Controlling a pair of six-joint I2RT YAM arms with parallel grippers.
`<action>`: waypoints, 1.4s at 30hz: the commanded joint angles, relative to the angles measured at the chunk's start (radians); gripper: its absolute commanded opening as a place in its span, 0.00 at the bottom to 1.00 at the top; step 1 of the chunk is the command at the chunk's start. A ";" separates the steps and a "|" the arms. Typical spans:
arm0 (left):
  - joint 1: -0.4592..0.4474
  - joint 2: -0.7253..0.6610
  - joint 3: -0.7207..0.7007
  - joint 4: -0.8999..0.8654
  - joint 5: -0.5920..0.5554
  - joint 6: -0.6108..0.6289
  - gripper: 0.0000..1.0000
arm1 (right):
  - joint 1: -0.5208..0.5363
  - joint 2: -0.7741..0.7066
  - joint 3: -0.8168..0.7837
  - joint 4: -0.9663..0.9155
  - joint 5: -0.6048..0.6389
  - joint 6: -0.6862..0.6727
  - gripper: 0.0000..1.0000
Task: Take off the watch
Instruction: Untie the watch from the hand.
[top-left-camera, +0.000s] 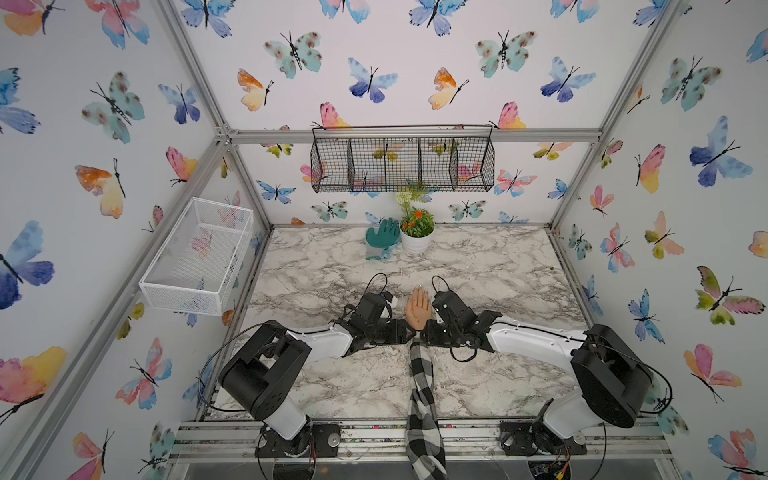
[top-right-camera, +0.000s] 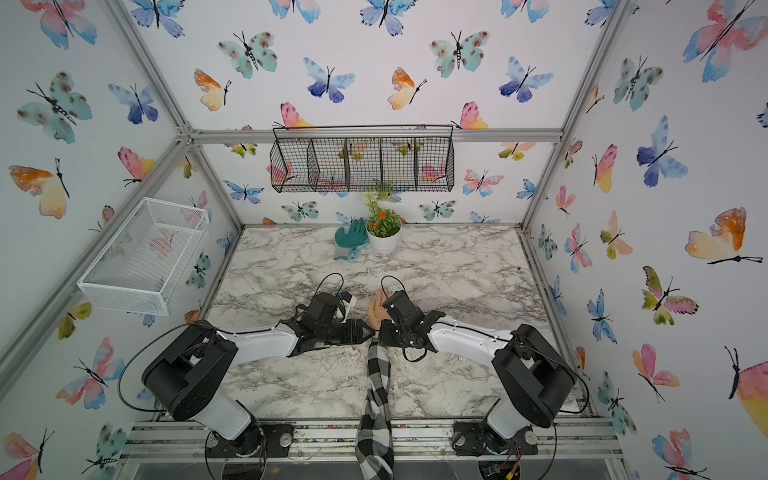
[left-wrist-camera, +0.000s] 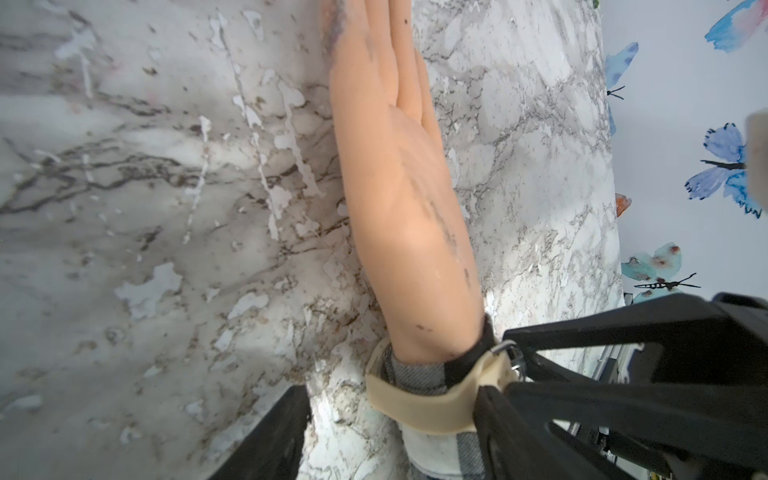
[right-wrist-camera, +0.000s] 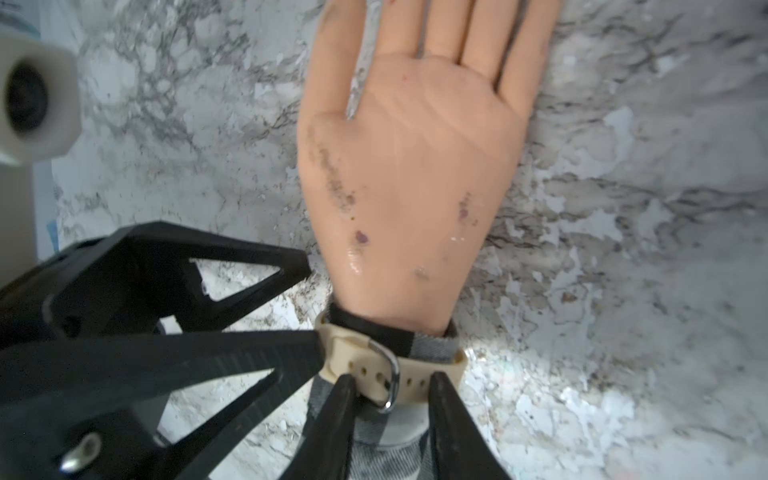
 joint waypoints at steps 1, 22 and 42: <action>-0.003 0.017 -0.027 -0.036 -0.017 0.016 0.64 | -0.005 -0.003 0.014 -0.180 0.116 0.012 0.36; -0.005 0.024 -0.019 -0.025 -0.005 0.017 0.62 | 0.001 0.031 0.221 -0.242 0.049 -0.114 0.28; -0.005 0.039 -0.005 -0.024 0.003 0.018 0.62 | 0.024 0.110 0.194 -0.252 0.025 -0.131 0.30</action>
